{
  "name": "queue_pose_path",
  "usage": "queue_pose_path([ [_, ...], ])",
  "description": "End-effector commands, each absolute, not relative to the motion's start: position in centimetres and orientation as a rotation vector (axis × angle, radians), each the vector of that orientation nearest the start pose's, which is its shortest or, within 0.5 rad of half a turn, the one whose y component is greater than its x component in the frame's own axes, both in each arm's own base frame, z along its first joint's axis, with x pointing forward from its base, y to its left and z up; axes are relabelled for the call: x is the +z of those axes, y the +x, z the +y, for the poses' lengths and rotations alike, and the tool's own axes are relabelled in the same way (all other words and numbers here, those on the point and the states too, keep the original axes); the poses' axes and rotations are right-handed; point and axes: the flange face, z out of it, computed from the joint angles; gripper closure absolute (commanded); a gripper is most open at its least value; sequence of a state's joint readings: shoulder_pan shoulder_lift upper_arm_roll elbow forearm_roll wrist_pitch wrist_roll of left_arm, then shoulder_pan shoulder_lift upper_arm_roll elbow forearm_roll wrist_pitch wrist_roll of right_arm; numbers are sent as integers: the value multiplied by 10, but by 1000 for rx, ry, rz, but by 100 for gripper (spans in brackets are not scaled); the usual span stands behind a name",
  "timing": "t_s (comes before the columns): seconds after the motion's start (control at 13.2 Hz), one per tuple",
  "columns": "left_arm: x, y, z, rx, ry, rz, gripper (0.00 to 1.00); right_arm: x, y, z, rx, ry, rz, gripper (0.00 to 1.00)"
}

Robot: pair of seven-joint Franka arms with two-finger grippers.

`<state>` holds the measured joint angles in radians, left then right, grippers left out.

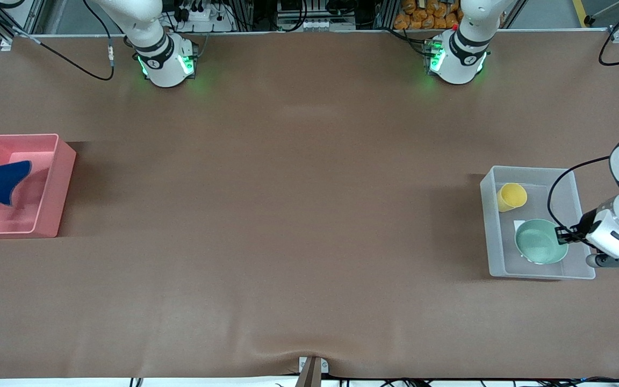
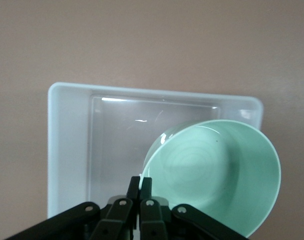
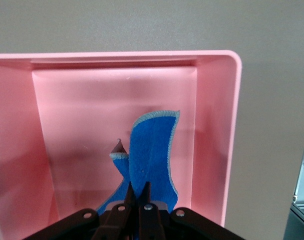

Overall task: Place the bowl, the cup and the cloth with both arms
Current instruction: 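Release the bowl in the clear bin while the right gripper lowers the cloth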

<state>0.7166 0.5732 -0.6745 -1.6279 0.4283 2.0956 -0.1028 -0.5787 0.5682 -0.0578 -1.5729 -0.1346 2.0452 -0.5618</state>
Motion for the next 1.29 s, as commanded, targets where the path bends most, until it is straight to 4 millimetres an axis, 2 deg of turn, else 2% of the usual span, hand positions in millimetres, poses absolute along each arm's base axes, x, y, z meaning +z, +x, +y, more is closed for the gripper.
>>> queue_pose_path([
  [0.0,318,670,133,0,-3164,-54,100,283,554,-414,224,-3185,-9,100],
  [0.23,278,661,158,43,-3182,-97,100,264,554,-414,245,-3171,-12,100],
  [0.38,271,656,155,69,-3186,-88,100,254,553,-414,257,-3165,-11,100],
  [0.45,269,656,154,70,-3189,-88,81,249,553,-414,255,-3164,-11,100],
  [0.53,268,657,154,68,-3188,-89,36,246,553,-414,255,-3164,-12,100],
  [0.61,272,657,155,59,-3184,-90,0,244,552,-414,257,-3161,-11,100],
  [0.68,280,657,155,57,-3174,-83,0,244,553,-413,259,-3162,-15,90],
  [0.76,298,659,152,24,-3158,-77,0,244,553,-413,261,-3161,-15,24],
  [0.83,325,658,142,8,-3139,-58,0,245,554,-411,257,-3160,-15,0],
  [0.98,396,648,114,38,-3087,-21,0,263,564,-401,231,-3172,-42,0],
  [1.14,477,633,86,-31,-3094,-77,0,312,577,-382,165,-3194,-83,0],
  [1.21,508,625,68,-82,-3101,-80,0,332,584,-366,164,-3193,-105,0],
])
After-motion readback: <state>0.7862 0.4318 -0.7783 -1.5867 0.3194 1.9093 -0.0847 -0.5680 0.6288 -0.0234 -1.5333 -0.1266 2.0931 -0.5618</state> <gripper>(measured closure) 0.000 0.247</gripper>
